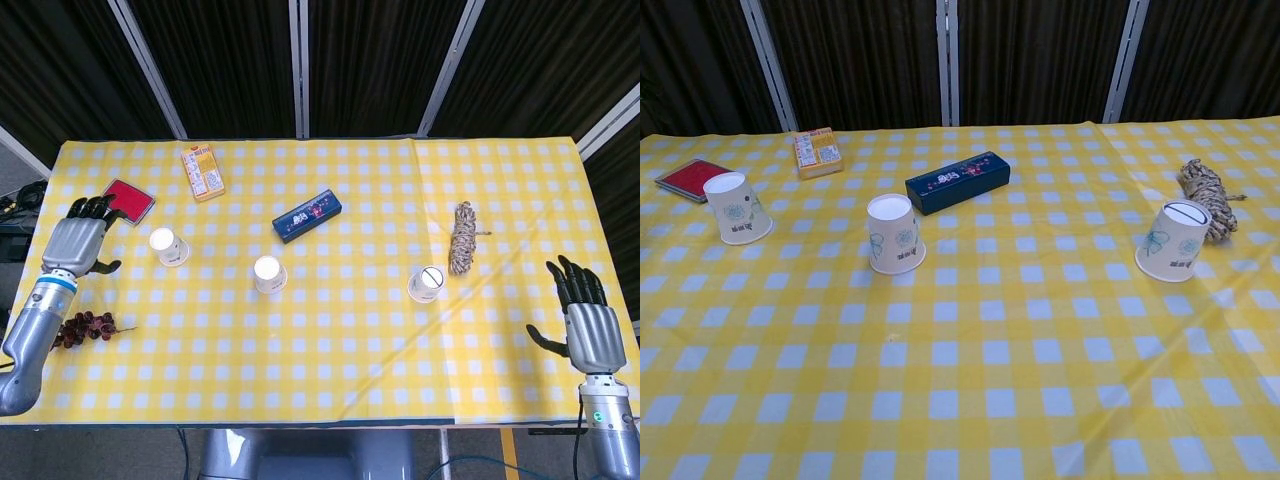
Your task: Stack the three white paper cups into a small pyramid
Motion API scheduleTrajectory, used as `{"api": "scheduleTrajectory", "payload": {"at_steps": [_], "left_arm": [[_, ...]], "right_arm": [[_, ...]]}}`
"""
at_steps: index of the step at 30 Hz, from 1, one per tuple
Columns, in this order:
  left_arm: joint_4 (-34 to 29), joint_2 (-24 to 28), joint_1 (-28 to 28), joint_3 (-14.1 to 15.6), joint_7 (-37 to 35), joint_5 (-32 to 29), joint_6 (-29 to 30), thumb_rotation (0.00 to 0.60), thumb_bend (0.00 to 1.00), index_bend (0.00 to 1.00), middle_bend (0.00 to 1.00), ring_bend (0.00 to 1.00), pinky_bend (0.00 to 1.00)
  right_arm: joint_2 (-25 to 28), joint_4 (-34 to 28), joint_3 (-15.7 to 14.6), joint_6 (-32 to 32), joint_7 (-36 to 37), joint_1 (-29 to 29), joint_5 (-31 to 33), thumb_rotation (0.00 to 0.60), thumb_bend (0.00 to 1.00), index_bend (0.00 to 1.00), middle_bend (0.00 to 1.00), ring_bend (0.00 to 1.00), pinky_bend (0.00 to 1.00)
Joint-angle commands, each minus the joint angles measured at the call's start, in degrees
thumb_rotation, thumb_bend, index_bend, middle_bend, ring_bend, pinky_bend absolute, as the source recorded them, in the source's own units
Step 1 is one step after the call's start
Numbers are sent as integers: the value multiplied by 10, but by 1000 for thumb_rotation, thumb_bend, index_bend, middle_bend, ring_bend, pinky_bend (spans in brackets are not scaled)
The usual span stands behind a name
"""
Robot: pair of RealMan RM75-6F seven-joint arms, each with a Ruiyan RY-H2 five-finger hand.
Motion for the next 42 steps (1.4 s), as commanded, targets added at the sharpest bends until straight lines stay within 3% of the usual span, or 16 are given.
{"api": "scheduleTrajectory", "payload": {"at_steps": [1,8,11,20,27,34,42], "left_arm": [[45,-31,-38,3,20,-33,-46,600,242,241,0,0,0],[109,-80,-78,16,43,-67,-82,600,250,228,0,0,0],[137,-99,-93,20,48,-80,-94,600,297,214,0,0,0],[179,-134,-120,32,55,-96,-111,600,305,244,0,0,0],[185,-141,-127,38,52,-99,-108,600,399,365,0,0,0],[125,-107,-116,33,34,-70,-67,600,413,382,0,0,0],[-72,11,-98,-10,-2,9,21,600,411,373,0,0,0]], "right_arm": [[-2,5,2,-6,1,2,7,600,98,28,0,0,0],[-6,21,6,-21,8,5,22,600,98,29,0,0,0],[-8,26,6,-27,10,7,26,600,98,29,0,0,0],[-9,32,9,-27,18,7,29,600,98,29,0,0,0],[-6,29,8,-22,24,5,24,600,97,30,0,0,0],[-4,23,6,-16,23,3,20,600,97,32,0,0,0],[1,18,9,-14,31,1,23,600,98,33,0,0,0]]}}
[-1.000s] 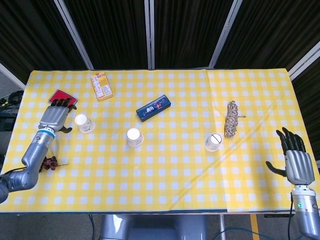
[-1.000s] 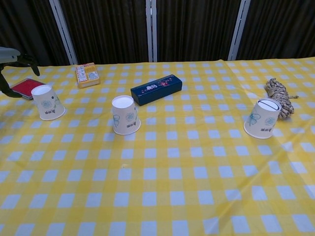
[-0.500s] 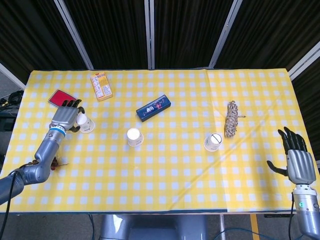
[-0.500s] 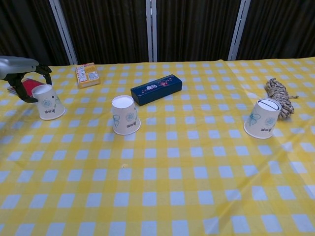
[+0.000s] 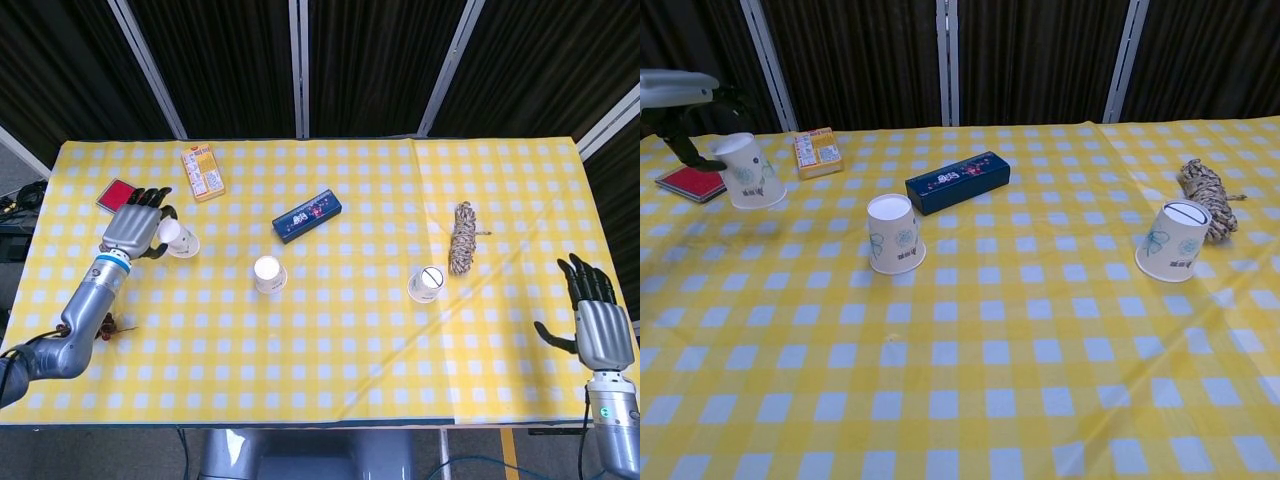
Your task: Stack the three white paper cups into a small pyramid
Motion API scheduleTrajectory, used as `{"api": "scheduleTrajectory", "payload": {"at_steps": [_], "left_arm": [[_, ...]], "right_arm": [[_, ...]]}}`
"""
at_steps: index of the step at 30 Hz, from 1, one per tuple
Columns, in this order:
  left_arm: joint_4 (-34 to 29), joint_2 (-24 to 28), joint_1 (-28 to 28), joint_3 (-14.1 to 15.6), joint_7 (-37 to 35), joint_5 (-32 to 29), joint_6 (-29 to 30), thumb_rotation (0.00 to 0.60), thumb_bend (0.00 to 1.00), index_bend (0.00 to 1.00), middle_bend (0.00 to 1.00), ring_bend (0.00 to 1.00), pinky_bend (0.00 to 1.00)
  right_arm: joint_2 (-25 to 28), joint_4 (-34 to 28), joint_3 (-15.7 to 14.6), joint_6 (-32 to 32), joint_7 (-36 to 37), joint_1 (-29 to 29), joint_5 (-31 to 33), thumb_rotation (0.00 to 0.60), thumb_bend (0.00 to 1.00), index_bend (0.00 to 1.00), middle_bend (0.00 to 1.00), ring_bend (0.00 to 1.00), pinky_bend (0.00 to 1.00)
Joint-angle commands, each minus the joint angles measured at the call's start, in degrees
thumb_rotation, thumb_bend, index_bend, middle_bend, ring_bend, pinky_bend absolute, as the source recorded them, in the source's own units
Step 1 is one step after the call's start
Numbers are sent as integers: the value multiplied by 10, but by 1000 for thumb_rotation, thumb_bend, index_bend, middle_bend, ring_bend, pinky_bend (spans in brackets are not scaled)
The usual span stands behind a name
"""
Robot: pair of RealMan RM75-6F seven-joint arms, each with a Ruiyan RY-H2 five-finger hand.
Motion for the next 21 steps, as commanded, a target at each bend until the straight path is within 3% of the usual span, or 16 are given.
{"api": "scheduleTrajectory", "payload": {"at_steps": [1,6,10,15,21], "left_arm": [[-137,86,12,-33,-21,60,61,600,411,370,0,0,0],[-225,119,-9,-56,0,69,73,600,409,368,0,0,0],[-259,110,-42,-65,44,45,72,600,409,372,0,0,0],[-268,70,-94,-65,107,-11,68,600,408,375,0,0,0],[-240,-3,-152,-44,178,-81,71,600,408,378,0,0,0]], "right_arm": [[2,-1,1,0,4,0,1,600,97,33,0,0,0],[6,-2,3,-1,15,-1,3,600,97,33,0,0,0],[9,-2,5,-1,28,-2,3,600,97,33,0,0,0],[12,0,4,-7,42,-1,4,600,97,33,0,0,0],[16,1,3,-13,63,-1,3,600,97,33,0,0,0]]}}
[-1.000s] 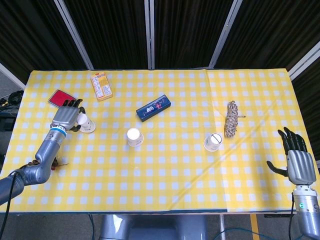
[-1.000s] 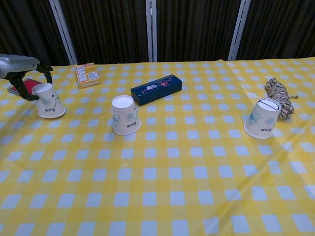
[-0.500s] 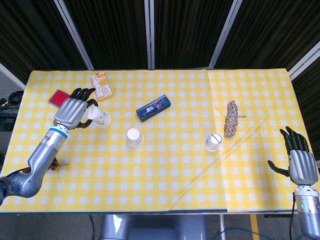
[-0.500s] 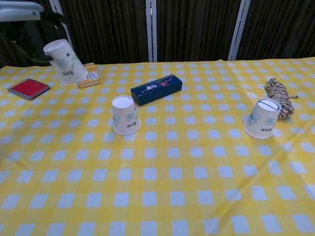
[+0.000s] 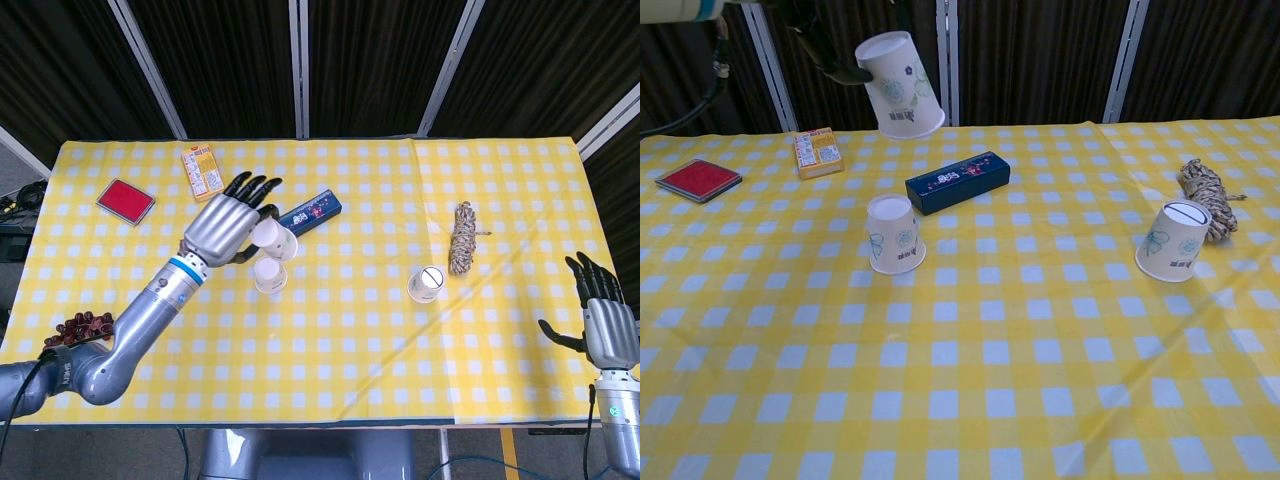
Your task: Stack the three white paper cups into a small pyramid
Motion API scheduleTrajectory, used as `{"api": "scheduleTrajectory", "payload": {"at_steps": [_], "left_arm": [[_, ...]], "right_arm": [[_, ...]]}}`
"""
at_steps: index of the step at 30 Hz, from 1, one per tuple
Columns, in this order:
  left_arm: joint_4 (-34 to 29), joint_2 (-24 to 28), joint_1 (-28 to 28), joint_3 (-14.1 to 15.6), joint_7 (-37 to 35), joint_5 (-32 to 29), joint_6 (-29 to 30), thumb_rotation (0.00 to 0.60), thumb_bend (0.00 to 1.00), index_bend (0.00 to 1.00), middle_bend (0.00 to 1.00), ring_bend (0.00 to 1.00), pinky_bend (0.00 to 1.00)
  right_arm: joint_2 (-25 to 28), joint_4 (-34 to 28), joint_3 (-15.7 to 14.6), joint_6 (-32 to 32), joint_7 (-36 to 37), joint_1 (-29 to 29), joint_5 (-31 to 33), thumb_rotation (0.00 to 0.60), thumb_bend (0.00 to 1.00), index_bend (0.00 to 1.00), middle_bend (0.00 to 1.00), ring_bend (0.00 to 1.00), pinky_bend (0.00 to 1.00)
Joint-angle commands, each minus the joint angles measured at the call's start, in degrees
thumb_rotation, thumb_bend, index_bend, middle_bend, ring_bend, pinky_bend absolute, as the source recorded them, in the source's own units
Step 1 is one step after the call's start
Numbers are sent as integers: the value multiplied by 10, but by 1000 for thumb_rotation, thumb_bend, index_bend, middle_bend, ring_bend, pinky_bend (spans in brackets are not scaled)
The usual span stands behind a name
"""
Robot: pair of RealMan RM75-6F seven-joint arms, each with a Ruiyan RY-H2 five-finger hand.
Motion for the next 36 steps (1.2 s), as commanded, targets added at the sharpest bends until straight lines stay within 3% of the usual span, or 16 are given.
{"api": "scheduleTrajectory", "payload": {"at_steps": [1,9,17,36], "left_arm": [[28,-56,-43,17,47,-51,3,600,408,378,0,0,0],[104,-152,-101,44,113,-132,19,600,409,382,0,0,0],[159,-205,-122,63,126,-176,15,600,408,385,0,0,0],[236,-264,-140,84,128,-206,0,600,404,323,0,0,0]], "right_arm": [[3,0,-1,0,9,-1,-3,600,97,33,0,0,0],[7,2,-2,-5,27,-1,-4,600,97,33,0,0,0],[10,2,-2,-3,36,-1,-5,600,97,33,0,0,0],[9,1,-2,-4,35,-1,-5,600,97,33,0,0,0]]}}
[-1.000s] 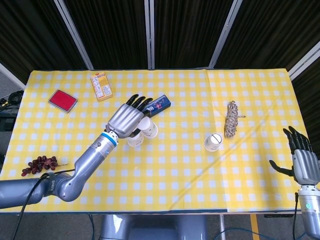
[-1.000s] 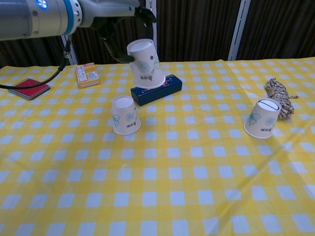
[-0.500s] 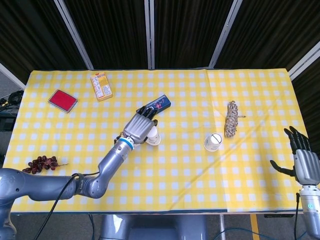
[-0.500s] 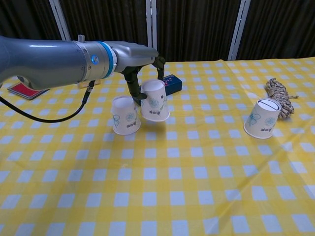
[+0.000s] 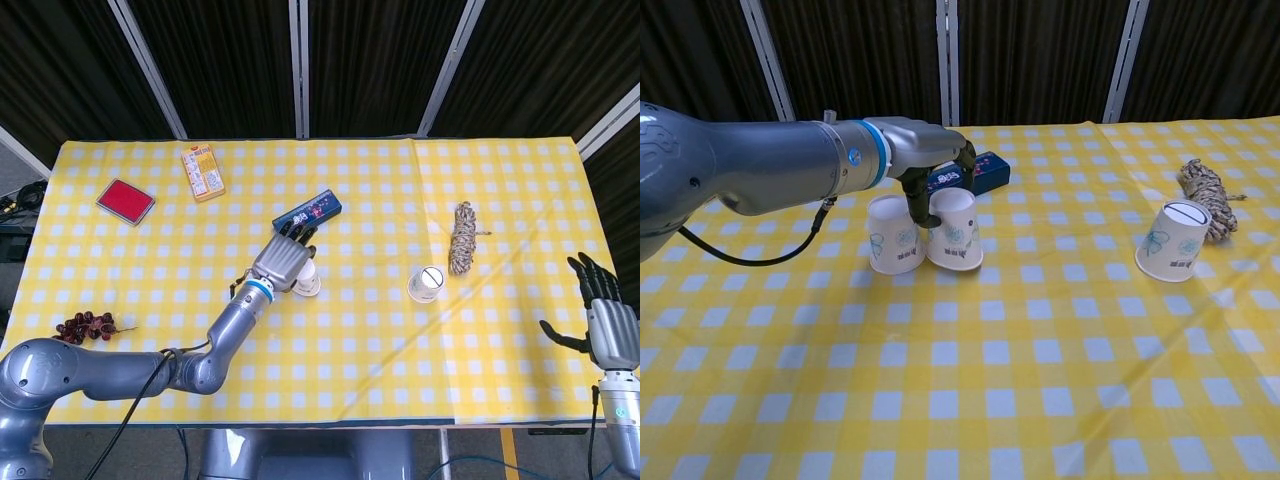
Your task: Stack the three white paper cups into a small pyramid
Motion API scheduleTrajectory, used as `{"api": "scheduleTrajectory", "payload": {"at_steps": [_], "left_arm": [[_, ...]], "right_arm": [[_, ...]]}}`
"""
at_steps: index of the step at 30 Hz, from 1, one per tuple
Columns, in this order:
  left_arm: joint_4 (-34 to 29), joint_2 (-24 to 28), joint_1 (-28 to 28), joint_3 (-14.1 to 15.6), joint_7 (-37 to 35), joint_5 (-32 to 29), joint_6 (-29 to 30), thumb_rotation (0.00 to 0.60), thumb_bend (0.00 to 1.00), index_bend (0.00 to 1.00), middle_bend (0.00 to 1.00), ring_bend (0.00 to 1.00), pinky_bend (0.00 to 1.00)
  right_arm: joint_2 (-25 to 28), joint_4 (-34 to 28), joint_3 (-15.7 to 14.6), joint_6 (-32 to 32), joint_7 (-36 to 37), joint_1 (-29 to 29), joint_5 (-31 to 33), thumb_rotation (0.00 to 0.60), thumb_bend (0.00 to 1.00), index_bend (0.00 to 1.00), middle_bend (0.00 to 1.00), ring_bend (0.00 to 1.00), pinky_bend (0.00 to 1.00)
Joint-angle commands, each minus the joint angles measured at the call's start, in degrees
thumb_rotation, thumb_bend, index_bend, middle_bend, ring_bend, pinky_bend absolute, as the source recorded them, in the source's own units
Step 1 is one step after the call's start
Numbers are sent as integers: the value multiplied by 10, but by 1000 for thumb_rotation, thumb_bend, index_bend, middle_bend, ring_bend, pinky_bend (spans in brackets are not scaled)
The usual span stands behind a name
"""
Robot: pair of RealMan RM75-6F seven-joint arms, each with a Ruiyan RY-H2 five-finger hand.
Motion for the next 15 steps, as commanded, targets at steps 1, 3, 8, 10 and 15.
{"api": "scheduleTrajectory", "payload": {"at_steps": [1,3,8,10,15], "left_arm": [[3,-2,-2,2,1,-3,-1,600,400,283,0,0,0],[5,-3,-2,3,2,-6,-2,600,392,190,0,0,0],[2,-2,-1,3,-5,-4,-2,600,380,32,0,0,0],[-3,2,1,4,-8,3,1,600,373,7,0,0,0],[-27,21,12,5,-21,25,18,600,370,0,0,0,0]], "right_arm": [[0,0,0,0,0,0,0,600,96,33,0,0,0],[-1,0,0,0,-1,0,-1,600,97,32,0,0,0],[-2,1,-1,0,-9,1,0,600,96,33,0,0,0],[-2,0,0,1,-11,1,1,600,97,32,0,0,0],[-2,0,1,2,-9,0,3,600,97,32,0,0,0]]}}
